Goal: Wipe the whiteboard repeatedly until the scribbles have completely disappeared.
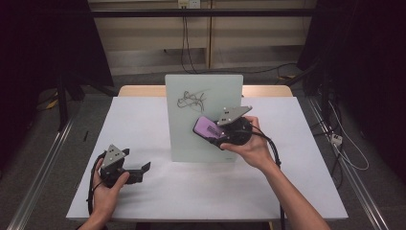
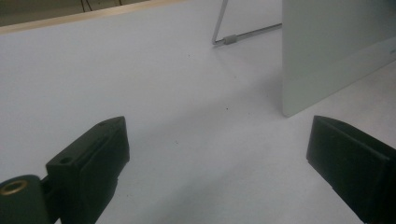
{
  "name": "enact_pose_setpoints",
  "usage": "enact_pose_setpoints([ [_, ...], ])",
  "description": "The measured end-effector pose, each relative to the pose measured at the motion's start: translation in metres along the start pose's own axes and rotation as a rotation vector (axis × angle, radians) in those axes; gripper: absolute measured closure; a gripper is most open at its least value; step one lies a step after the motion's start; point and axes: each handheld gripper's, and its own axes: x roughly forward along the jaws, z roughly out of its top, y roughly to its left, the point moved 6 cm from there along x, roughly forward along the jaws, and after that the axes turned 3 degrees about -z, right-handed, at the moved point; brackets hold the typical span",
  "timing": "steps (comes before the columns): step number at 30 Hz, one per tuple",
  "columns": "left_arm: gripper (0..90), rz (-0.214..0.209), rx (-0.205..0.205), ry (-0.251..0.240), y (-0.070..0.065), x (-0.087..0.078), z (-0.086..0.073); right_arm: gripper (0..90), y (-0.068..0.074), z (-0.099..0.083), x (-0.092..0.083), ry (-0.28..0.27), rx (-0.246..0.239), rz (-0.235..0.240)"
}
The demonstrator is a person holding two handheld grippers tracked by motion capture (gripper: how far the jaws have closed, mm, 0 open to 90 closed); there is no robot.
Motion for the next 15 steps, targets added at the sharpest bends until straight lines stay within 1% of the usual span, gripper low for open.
enact_pose_setpoints([
  [3, 5.8, -0.001, 0.0, 0.0, 0.0, 0.0, 0.0, 41.9, 0.003, 0.0, 0.004, 0.011, -0.008, 0.006],
  [6, 5.8, 0.0, -0.005, -0.004, 0.0, 0.001, 0.0, 41.9, 0.003, 0.001, 0.003, 0.023, -0.022, -0.002],
  [7, 5.8, -0.001, 0.001, 0.001, 0.0, 0.0, 0.0, 41.8, 0.003, 0.002, 0.003, 0.024, -0.024, -0.007],
  [15, 5.8, -0.003, 0.0, -0.002, 0.0, 0.0, 0.0, 41.9, -0.008, 0.015, -0.008, -0.004, -0.014, -0.052],
])
